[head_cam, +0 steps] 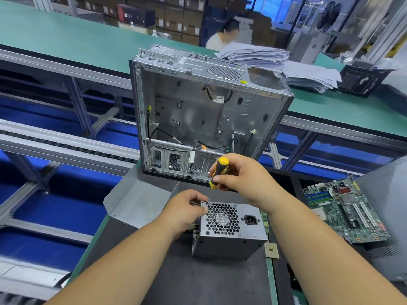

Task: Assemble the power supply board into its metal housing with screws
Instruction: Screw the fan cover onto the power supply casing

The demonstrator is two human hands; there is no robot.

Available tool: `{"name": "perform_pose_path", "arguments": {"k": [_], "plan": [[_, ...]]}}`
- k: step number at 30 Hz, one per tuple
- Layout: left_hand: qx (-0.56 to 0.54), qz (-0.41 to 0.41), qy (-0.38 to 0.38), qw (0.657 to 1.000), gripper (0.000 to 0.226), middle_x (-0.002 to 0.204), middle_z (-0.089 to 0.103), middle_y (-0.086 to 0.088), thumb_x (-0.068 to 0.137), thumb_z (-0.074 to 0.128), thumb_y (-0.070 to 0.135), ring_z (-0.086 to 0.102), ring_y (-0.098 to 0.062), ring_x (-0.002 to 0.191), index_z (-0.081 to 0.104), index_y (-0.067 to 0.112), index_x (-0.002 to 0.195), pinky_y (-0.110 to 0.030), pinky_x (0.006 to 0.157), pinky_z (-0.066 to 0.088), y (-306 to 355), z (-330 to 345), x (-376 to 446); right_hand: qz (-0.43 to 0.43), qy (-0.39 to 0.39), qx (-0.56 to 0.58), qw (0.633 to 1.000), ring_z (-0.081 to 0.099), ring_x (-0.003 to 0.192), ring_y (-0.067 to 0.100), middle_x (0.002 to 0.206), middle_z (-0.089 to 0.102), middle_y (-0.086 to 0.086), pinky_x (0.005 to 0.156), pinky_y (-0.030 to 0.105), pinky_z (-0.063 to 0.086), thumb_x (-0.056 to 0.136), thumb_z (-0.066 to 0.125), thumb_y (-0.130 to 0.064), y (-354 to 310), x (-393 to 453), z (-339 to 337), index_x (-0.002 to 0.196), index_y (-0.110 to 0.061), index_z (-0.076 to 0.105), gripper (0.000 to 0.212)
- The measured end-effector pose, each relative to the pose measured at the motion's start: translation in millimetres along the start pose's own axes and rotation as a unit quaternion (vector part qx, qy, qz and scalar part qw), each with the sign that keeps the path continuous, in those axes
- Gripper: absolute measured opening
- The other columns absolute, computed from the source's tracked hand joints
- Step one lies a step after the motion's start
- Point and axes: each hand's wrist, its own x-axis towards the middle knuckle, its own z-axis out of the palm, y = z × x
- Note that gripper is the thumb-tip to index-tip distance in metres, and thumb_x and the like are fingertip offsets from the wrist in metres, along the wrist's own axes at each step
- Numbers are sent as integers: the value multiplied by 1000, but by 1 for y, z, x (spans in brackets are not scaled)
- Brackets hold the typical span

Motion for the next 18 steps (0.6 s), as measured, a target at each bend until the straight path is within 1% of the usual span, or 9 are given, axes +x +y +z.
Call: {"name": "perform_pose_path", "arguments": {"k": [3, 5, 6, 9, 11, 13, 15, 17, 18], "plan": [[-1, -5, 3, 1000, 19, 81, 66, -3, 84, 70, 4, 62, -13, 70, 70, 22, 92, -28, 69, 52, 1, 0, 0, -6, 13, -15, 1000, 72, 70, 18, 80, 73, 5, 69, 32, 61, 84, 72, 2, 0, 1, 4, 86, -12, 69, 15], [-4, -10, 5, 1000, 19, 81, 66, -2, 84, 70, 4, 62, -13, 69, 70, 22, 92, -26, 65, 50, 0, 0, 0, -2, 27, -26, 999, 73, 71, 16, 80, 74, 2, 71, 34, 61, 84, 74, 0, 0, 3, 6, 85, -15, 69, 15], [-4, -11, 6, 1000, 20, 82, 66, -4, 84, 70, 4, 62, -15, 71, 70, 22, 92, -27, 66, 51, 0, 0, 0, -1, 32, -34, 999, 73, 71, 15, 81, 74, 1, 72, 34, 62, 84, 74, -2, 0, 2, 6, 85, -16, 69, 15], [4, -4, 10, 1000, 21, 86, 68, -6, 83, 70, 4, 64, -19, 78, 71, 24, 91, -36, 79, 55, -1, 0, -1, -8, 45, -55, 997, 72, 71, 11, 81, 73, -1, 71, 31, 61, 84, 74, -5, 3, 0, 9, 88, -18, 69, 14], [4, -3, 12, 1000, 22, 85, 69, -4, 83, 71, 5, 65, -16, 76, 71, 25, 90, -34, 79, 56, 0, 1, -2, -20, 59, -51, 997, 70, 71, 6, 81, 73, -3, 68, 23, 58, 85, 74, -8, 5, -3, 11, 88, -21, 70, 14], [-8, -9, 9, 1000, 22, 85, 69, -3, 84, 70, 4, 66, -15, 74, 71, 26, 90, -33, 74, 56, 2, 1, -4, -22, 79, -54, 995, 69, 77, 3, 85, 73, -8, 70, 19, 56, 86, 73, -14, 8, -6, 10, 90, -25, 70, 12], [-13, -18, 7, 1000, 24, 89, 70, -4, 84, 67, 3, 68, -17, 76, 71, 26, 90, -34, 73, 56, 4, 1, -6, -15, 104, -43, 994, 69, 82, 2, 88, 73, -11, 73, 19, 53, 88, 71, -19, 11, -12, 5, 91, -29, 69, 10], [-25, -31, 5, 999, 25, 96, 72, -7, 84, 63, 1, 71, -24, 86, 72, 23, 91, -42, 82, 57, 5, 2, -8, -17, 145, -14, 989, 69, 81, 2, 88, 72, -11, 73, 20, 51, 91, 67, -23, 14, -20, -3, 91, -32, 66, 9], [-32, -39, 4, 999, 23, 97, 72, -8, 85, 61, 1, 72, -26, 88, 72, 21, 92, -45, 85, 56, 7, 2, -9, -19, 169, 4, 985, 68, 80, 3, 87, 71, -11, 73, 23, 51, 92, 65, -25, 14, -24, -9, 91, -33, 64, 9]]}}
